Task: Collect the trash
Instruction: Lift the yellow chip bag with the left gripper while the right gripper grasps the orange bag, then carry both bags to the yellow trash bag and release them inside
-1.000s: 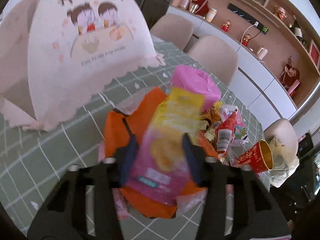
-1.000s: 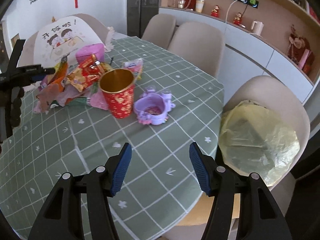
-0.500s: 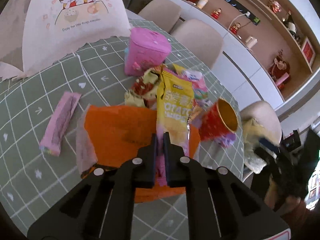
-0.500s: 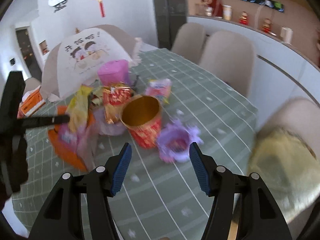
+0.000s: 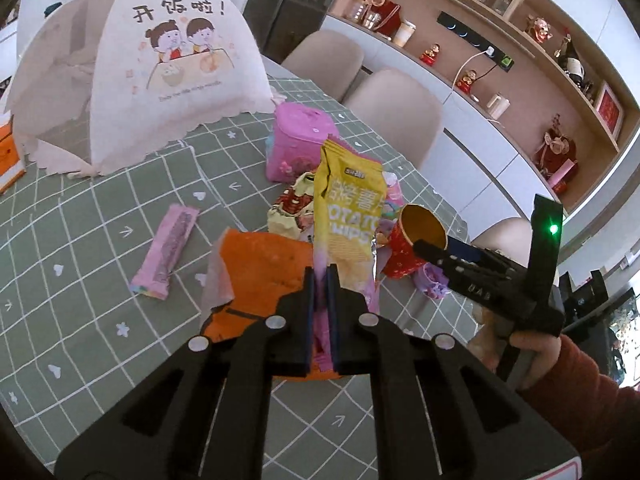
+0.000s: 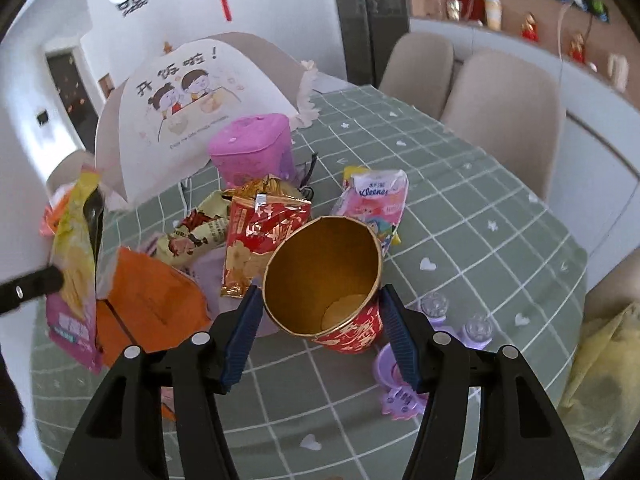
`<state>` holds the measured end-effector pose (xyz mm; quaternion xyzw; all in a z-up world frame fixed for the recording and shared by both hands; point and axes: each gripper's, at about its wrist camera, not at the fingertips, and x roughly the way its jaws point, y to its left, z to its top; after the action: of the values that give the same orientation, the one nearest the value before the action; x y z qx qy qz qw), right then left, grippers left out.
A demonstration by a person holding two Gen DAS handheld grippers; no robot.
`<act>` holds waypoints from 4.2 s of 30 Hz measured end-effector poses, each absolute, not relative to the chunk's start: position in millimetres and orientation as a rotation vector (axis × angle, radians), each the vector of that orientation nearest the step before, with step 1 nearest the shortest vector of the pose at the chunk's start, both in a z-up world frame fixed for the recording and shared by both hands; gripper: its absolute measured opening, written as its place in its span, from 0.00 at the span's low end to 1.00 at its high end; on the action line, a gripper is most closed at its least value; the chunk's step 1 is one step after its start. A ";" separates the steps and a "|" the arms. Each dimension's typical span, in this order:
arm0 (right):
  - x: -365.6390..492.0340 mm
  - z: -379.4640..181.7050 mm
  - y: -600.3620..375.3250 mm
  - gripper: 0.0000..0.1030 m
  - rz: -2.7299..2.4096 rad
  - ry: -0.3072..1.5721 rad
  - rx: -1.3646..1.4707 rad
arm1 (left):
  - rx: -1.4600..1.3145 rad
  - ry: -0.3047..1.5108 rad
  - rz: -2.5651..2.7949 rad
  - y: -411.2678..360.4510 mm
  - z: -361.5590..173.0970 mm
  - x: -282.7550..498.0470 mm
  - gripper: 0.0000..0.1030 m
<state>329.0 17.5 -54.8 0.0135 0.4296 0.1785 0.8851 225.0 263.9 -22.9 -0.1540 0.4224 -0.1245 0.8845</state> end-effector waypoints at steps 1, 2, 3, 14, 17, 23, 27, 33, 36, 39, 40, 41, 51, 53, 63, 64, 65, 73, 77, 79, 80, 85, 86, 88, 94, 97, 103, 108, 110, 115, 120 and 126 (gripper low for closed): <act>327.7 -53.5 16.4 0.48 0.369 0.897 0.038 | -0.323 0.877 -0.254 265.3 -23.6 222.8 0.05; 324.6 -50.6 13.9 0.29 0.373 0.889 0.044 | -0.327 0.876 -0.252 266.3 -24.0 220.9 0.06; 321.7 -48.8 14.3 0.23 0.364 0.892 0.032 | -0.337 0.876 -0.252 268.3 -24.8 219.0 0.06; 291.7 -16.4 6.7 0.08 0.345 0.847 -0.044 | -0.360 0.859 -0.252 280.8 -28.7 206.0 0.06; 288.0 -11.8 9.4 0.08 0.326 0.837 -0.072 | -0.369 0.860 -0.248 282.9 -28.1 207.0 0.06; 272.7 -10.1 -11.3 0.51 0.350 0.742 0.017 | -0.370 0.862 -0.270 280.7 -29.0 200.9 0.06; 264.1 -29.0 -6.6 0.55 0.364 0.766 0.003 | -0.396 0.856 -0.267 286.1 -31.7 198.4 0.06; 243.3 -49.3 52.2 0.55 0.547 0.825 -0.029 | -0.388 0.845 -0.188 313.6 -28.9 196.3 0.06; 247.4 -55.9 86.1 0.55 0.575 0.847 -0.027 | -0.414 0.835 -0.137 336.7 -26.6 195.0 0.06; 263.8 -68.9 111.2 0.55 0.507 0.901 -0.054 | -0.438 0.817 -0.102 355.5 -24.3 190.5 0.06; 272.3 -77.5 118.7 0.55 0.485 0.945 -0.056 | -0.443 0.814 -0.092 360.1 -24.2 188.3 0.06; 279.1 -85.3 123.3 0.55 0.468 0.988 -0.042 | -0.447 0.815 -0.083 363.9 -25.0 186.2 0.06; 274.9 -50.1 128.1 0.13 0.644 0.963 -0.015 | -0.485 0.829 -0.030 377.3 -29.3 179.9 0.06; 274.0 -19.5 115.1 0.13 0.637 0.899 -0.013 | -0.481 0.795 -0.034 369.3 -15.7 183.5 0.06; 266.9 80.1 -13.1 0.13 0.454 0.668 -0.007 | -0.415 0.657 -0.170 273.7 52.9 214.1 0.06; 263.3 85.5 -28.8 0.13 0.427 0.655 -0.013 | -0.400 0.649 -0.187 260.6 58.5 219.1 0.06; 260.9 90.3 -48.9 0.13 0.392 0.640 -0.017 | -0.389 0.643 -0.204 248.3 63.4 223.5 0.06; 245.2 95.2 -177.9 0.13 0.184 0.597 0.027 | -0.288 0.653 -0.401 113.8 79.5 257.4 0.06; 230.7 86.1 -240.0 0.13 0.093 0.602 0.049 | -0.237 0.695 -0.501 42.5 72.1 266.4 0.06; 223.8 78.3 -271.3 0.13 0.045 0.605 0.072 | -0.207 0.717 -0.551 3.1 66.7 267.8 0.06; 219.4 75.0 -290.0 0.13 0.020 0.607 0.088 | -0.198 0.722 -0.566 -9.4 65.7 266.6 0.06; 203.1 55.2 -347.7 0.13 -0.067 0.624 0.118 | -0.180 0.759 -0.649 -74.1 52.0 267.4 0.06; 200.5 52.1 -356.1 0.13 -0.082 0.625 0.120 | -0.181 0.765 -0.660 -83.6 49.4 268.4 0.06; 194.5 47.9 -371.5 0.13 -0.114 0.626 0.120 | -0.179 0.787 -0.680 -105.1 39.9 272.4 0.06; 178.1 40.8 -422.9 0.13 -0.223 0.615 0.122 | -0.176 0.878 -0.732 -158.2 7.7 287.3 0.06; 174.3 35.8 -450.5 0.13 -0.262 0.619 0.132 | -0.186 0.899 -0.770 -194.3 -2.5 298.9 0.06; 175.8 19.0 -489.8 0.13 -0.306 0.636 0.163 | -0.129 1.031 -0.754 -262.1 -46.1 332.0 0.06; 179.9 13.7 -495.0 0.13 -0.301 0.619 0.174 | 0.024 1.158 -0.677 -259.7 -92.6 316.0 0.06; 188.9 10.8 -486.8 0.13 -0.273 0.625 0.155 | 0.058 1.181 -0.676 -256.5 -100.5 310.9 0.06; 213.1 7.8 -455.2 0.13 -0.217 0.657 0.106 | 0.011 1.200 -0.735 -241.5 -95.8 310.6 0.18; 230.6 -7.3 -416.0 0.13 -0.184 0.709 0.070 | -0.045 1.114 -0.755 -215.2 -62.4 312.8 0.29; 251.9 -57.0 -371.1 0.13 -0.172 0.837 0.027 | -0.087 0.993 -0.708 -159.3 -25.5 304.0 0.32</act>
<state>251.9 -371.1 -57.0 0.0130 0.4058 -0.0833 0.9100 304.0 -159.3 -25.5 -0.0408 0.4664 -0.3324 0.8188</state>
